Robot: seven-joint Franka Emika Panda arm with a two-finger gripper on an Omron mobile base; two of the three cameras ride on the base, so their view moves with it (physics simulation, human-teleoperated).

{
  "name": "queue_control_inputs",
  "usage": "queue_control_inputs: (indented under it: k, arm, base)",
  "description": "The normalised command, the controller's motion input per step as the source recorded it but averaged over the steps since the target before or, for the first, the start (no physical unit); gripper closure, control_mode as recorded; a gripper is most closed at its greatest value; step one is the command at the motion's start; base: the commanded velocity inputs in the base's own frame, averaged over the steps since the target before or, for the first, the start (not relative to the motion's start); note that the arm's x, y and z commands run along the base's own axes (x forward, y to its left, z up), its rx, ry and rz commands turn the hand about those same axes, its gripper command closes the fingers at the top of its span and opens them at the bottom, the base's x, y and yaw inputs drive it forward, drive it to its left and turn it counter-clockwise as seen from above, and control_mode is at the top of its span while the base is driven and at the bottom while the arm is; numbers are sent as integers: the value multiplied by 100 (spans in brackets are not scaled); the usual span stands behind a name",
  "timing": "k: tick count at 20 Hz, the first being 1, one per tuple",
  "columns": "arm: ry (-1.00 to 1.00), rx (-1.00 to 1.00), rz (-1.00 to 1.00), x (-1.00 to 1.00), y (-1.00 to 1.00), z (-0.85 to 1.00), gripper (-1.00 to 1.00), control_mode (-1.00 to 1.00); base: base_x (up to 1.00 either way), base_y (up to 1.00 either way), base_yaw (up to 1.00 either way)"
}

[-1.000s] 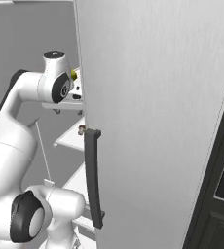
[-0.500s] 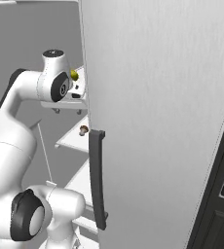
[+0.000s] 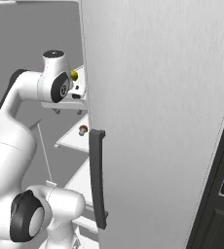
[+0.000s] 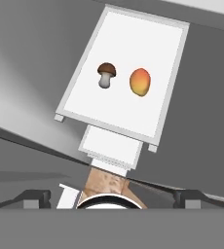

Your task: Take the pear and lemon from the highest rack and move them to the second highest rack where the mushroom and mango are located, to maximize freezer space. Close the freezer door after rearranging.

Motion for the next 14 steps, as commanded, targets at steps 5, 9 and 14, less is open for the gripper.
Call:
queue_control_inputs:
  k: [5, 9, 14]
  arm:
    - [0, 0, -2, 0, 5, 0, -100, -100]
    - [-4, 1, 0, 37, 16, 18, -100, -100]
    - [-2, 0, 13, 52, 13, 40, -100, -100]
  base:
    - [11, 44, -7]
    - [0, 0, 0]
    - [0, 0, 0]
